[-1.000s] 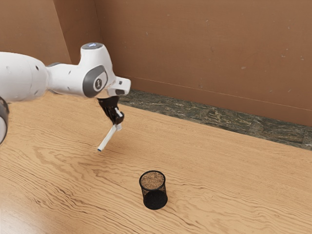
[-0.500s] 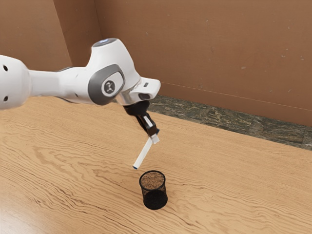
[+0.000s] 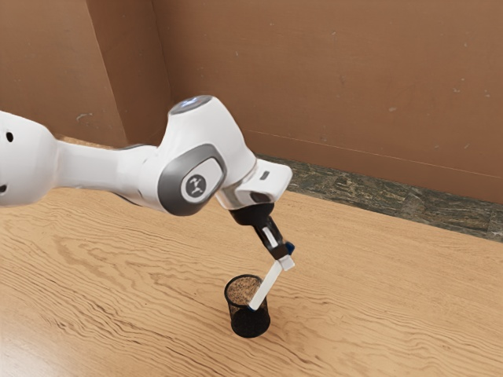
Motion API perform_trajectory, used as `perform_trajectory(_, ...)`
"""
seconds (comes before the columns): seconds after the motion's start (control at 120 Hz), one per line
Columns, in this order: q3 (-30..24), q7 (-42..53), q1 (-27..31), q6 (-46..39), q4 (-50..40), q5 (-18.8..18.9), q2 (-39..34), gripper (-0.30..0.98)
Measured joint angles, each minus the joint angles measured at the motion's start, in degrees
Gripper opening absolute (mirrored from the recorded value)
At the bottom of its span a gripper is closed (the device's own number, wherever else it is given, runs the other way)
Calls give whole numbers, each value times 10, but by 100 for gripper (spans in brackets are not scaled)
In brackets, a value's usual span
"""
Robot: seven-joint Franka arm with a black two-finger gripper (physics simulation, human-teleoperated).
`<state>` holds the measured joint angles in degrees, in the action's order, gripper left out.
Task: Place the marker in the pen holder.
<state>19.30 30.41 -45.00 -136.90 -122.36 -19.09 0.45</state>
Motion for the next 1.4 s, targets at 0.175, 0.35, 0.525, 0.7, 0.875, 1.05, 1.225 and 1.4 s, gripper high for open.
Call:
perform_trajectory(0.175, -11, 15, -13, -20, -3, 1, -8, -10)
perform_trajectory(0.35, -4, 22, 21, -8, 97, 5, 56, -10)
perform_trajectory(0.525, -5, 25, 80, 5, 109, 6, 64, -10)
perform_trajectory(0.7, -4, 27, 74, 10, 75, 8, 47, -10)
perform_trajectory(0.875, -3, 27, 77, -3, 26, 22, 28, -10)
perform_trajectory(1.05, -3, 26, 74, -18, 3, 28, 26, -9)
perform_trajectory(1.225, -3, 26, 68, -34, -6, 29, 31, -8)
perform_trajectory(1.4, -2, 26, 58, -42, -26, 34, 7, -7)
